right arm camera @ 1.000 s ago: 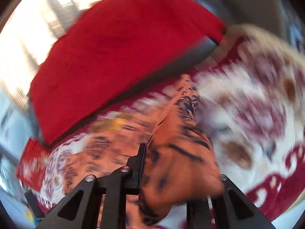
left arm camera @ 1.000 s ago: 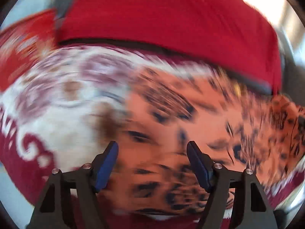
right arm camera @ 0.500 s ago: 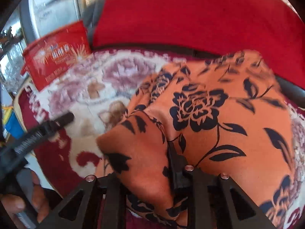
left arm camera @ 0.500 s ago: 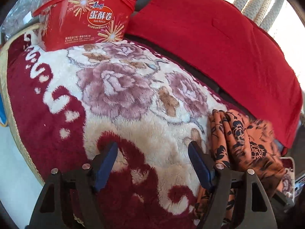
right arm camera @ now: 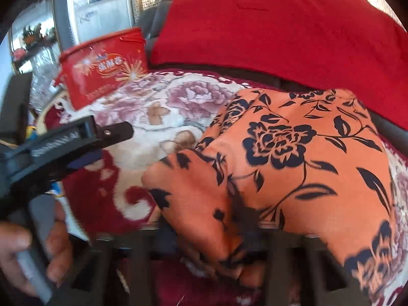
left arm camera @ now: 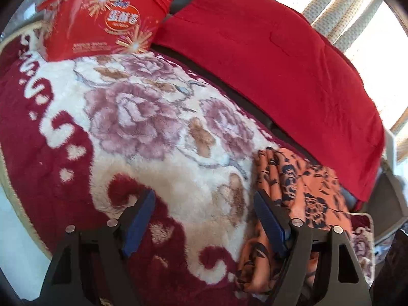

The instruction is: Fold small clothes

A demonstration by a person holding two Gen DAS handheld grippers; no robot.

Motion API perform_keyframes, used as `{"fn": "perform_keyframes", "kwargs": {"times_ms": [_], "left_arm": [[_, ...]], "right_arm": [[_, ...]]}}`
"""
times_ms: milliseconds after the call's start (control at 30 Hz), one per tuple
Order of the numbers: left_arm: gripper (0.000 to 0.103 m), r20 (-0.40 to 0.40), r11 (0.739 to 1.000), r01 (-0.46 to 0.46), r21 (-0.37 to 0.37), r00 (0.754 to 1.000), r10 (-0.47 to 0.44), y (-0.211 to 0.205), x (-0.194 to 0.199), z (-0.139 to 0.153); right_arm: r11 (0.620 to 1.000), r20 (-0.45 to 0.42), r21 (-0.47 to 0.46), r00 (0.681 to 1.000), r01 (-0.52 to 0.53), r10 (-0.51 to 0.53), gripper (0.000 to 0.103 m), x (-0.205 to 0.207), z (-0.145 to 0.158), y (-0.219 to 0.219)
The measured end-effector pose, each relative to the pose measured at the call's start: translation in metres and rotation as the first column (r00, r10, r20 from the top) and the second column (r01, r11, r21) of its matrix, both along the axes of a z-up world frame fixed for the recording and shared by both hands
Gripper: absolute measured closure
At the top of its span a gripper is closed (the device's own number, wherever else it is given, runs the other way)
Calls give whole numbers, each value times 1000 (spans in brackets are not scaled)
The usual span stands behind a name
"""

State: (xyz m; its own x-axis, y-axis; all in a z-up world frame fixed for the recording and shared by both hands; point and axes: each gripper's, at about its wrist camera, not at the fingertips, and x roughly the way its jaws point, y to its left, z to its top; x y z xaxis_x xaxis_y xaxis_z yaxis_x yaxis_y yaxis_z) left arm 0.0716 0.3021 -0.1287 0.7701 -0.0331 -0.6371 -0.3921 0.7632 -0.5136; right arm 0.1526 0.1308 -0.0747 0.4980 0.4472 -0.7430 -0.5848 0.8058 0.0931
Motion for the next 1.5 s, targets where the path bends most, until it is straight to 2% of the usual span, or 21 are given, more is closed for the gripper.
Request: {"fn": "perform_keyframes", "kwargs": {"times_ms": [167, 267, 333, 400, 433, 500, 567, 600, 667, 800, 833, 867, 967, 1067, 1100, 1200, 1267, 1333, 1400, 1433, 1500], "left_arm": [[20, 82, 980, 145, -133, 987, -135, -13, 4, 4], [19, 96, 962, 240, -129, 969, -229, -34, 9, 7], [21, 58, 948, 298, -108, 954, -293, -51, 13, 4], [65, 14, 936, 335, -108, 942, -336, -62, 14, 2], [76, -14, 934, 346, -91, 937, -348, -67, 13, 3], [70, -11, 942, 335, -20, 942, -335, -75, 3, 11], [20, 3, 944, 329, -5, 944, -329, -77, -4, 20], [16, 25, 944, 328, -22, 945, -327, -75, -7, 23], [16, 55, 939, 339, -55, 940, -337, -74, -11, 28], [19, 15, 942, 333, -34, 943, -332, -81, -1, 30], [33, -9, 943, 331, -37, 943, -332, -82, 3, 27], [56, -35, 939, 340, -54, 939, -342, -84, 9, 23], [84, -148, 931, 361, -56, 919, -365, -92, 27, 10], [93, -181, 927, 364, -87, 909, -374, -88, 36, 6], [94, -155, 930, 361, -69, 917, -367, -88, 32, 14], [95, -13, 938, 316, 146, 948, -317, -97, -6, 63], [95, -1, 924, 309, 224, 949, -316, -106, -24, 67], [94, -104, 923, 307, 233, 951, -290, -108, -12, 32], [91, -225, 933, 331, 144, 929, -295, -102, 4, -9], [84, -237, 937, 329, 115, 925, -296, -99, 6, -17], [66, -185, 955, 277, 103, 949, -255, -91, -4, -10]], "right_arm": [[988, -11, 125, 996, 89, -89, 21, -25, 25, -60], [966, -50, 189, 984, 177, -170, 21, -43, 32, -109], [950, -76, 201, 971, 237, -226, 21, -51, 31, -141], [939, -95, 203, 960, 279, -265, 21, -54, 26, -162], [930, -107, 207, 952, 304, -288, 21, -56, 24, -175], [918, -127, 219, 942, 332, -310, 21, -60, 21, -194], [907, -151, 235, 935, 350, -322, 21, -61, 16, -206], [904, -156, 239, 933, 354, -324, 21, -62, 14, -210], [901, -166, 253, 933, 353, -319, 21, -62, 11, -214], [894, -180, 286, 935, 346, -304, 21, -63, 7, -212], [890, -187, 296, 935, 347, -303, 21, -63, 7, -212], [888, -189, 300, 934, 348, -302, 21, -63, 6, -210], [883, -199, 310, 932, 353, -303, 21, -64, 5, -214], [876, -208, 316, 927, 364, -311, 21, -65, 7, -219], [873, -207, 321, 927, 367, -314, 21, -65, 9, -221], [867, -195, 334, 927, 371, -321, 21, -67, 17, -227], [869, -188, 328, 927, 370, -324, 21, -66, 19, -229], [875, -185, 314, 927, 369, -325, 21, -62, 20, -230], [876, -200, 301, 923, 378, -329, 21, -56, 19, -230], [872, -208, 309, 922, 379, -327, 21, -54, 20, -230], [873, -203, 316, 926, 370, -319, 21, -51, 25, -231]]}}
